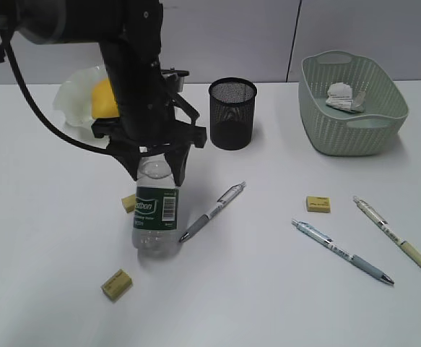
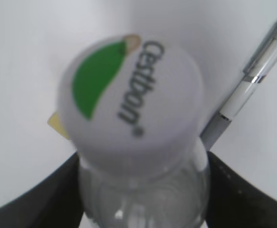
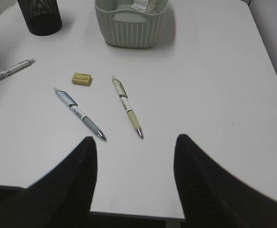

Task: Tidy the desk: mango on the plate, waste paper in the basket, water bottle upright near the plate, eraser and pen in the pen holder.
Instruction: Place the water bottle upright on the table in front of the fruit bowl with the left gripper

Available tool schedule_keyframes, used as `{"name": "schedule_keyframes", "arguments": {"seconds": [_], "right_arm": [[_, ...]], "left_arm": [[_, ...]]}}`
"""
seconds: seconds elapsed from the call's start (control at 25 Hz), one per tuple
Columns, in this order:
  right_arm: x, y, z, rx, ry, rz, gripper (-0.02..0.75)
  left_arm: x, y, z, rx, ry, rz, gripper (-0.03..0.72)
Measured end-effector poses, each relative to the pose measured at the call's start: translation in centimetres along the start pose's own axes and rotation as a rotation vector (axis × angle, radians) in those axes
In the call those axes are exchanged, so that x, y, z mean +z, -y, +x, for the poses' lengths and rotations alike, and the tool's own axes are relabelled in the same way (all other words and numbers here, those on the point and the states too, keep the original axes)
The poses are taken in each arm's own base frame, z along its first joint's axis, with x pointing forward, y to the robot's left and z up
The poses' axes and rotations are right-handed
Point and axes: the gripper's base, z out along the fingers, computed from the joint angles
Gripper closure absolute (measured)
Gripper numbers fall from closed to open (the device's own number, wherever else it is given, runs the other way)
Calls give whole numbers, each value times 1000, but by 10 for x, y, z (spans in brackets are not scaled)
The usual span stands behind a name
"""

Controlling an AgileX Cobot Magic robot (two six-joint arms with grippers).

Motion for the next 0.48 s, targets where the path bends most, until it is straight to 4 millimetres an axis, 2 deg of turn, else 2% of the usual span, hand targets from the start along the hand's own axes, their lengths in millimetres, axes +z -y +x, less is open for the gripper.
{"name": "schedule_keyframes", "arguments": {"seconds": [0.28, 0.48], "right_arm": [[0, 0, 0, 0, 0, 0, 316], [0, 0, 0, 0, -1, 0, 316]], "left_arm": [[-18, 1, 3, 8, 40, 8, 174], [-20, 1, 4, 16, 44, 9, 174]]}}
